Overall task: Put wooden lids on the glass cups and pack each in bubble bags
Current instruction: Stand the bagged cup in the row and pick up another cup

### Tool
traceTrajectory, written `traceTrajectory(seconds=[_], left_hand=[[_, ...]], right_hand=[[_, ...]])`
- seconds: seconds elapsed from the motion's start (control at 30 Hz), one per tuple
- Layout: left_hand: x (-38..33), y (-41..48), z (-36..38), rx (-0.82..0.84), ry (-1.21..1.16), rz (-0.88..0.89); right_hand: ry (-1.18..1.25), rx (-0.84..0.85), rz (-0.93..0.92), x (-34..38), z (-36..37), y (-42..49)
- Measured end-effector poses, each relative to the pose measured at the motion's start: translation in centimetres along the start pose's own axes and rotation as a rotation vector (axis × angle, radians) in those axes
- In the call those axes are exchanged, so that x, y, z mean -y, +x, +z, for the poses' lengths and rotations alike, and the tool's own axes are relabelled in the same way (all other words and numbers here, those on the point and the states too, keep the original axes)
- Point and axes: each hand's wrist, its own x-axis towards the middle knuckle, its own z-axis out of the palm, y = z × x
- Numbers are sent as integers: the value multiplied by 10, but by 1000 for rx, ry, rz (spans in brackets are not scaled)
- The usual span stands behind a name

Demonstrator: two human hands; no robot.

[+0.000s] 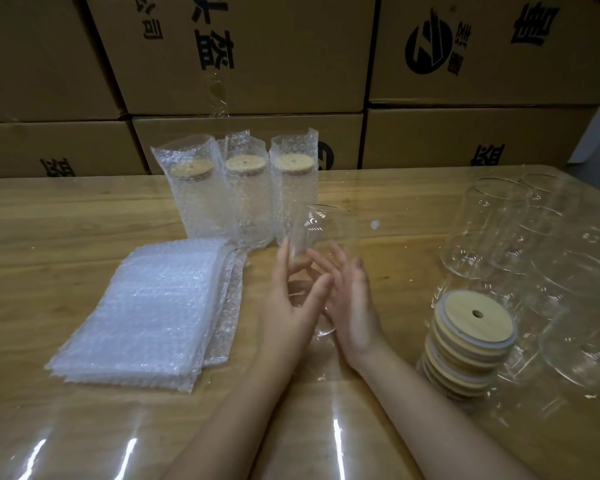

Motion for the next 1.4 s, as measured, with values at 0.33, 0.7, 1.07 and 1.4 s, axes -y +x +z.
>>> traceTrajectory(seconds=[0.33, 0.7, 1.07, 1.4], left_hand=[[0, 5, -4, -6, -210, -61], [-3, 3, -5, 68, 481, 669], [-4, -1, 2, -76, 133, 306], [16, 11, -15, 111, -608, -450]], right_hand=[[-319, 11, -256, -11, 6, -8], [-330, -58, -276, -12, 0, -4], [-562, -57, -424, -11, 3, -12], [-987, 121, -976, -1, 20, -21]])
